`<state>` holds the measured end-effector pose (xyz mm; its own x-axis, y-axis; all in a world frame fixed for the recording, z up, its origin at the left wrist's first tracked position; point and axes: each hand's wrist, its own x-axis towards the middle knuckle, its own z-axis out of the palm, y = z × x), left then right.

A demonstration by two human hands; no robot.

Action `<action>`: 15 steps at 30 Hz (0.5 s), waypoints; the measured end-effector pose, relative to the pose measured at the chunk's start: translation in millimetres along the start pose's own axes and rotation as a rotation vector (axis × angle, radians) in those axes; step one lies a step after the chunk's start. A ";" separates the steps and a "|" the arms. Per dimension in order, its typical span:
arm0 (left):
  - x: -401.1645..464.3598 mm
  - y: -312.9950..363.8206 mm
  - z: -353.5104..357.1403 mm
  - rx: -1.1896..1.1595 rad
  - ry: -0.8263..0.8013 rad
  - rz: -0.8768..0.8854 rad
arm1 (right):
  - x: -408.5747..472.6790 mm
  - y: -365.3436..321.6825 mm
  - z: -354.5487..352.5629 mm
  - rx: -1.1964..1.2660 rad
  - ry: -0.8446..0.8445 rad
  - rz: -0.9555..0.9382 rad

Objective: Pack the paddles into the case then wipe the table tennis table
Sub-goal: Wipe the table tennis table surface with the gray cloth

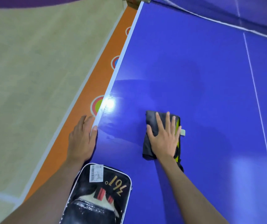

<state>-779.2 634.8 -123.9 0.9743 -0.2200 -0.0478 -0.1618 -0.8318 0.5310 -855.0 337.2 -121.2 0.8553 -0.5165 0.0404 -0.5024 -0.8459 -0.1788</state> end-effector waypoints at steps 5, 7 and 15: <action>-0.2 4.8 -1.2 -0.070 0.049 -0.029 | -22.3 56.7 -10.0 0.004 -0.001 0.193; -1.6 8.0 -2.9 -0.071 0.072 -0.025 | -22.9 56.1 -8.1 -0.010 -0.015 0.213; -7.3 10.0 -7.1 -0.183 0.102 -0.069 | -18.9 -35.4 11.2 -0.018 -0.027 0.210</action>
<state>-786.8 631.6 -112.2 0.9944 -0.1056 -0.0086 -0.0722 -0.7348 0.6745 -852.0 378.5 -126.6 0.7342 -0.6785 -0.0226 -0.6723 -0.7221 -0.1630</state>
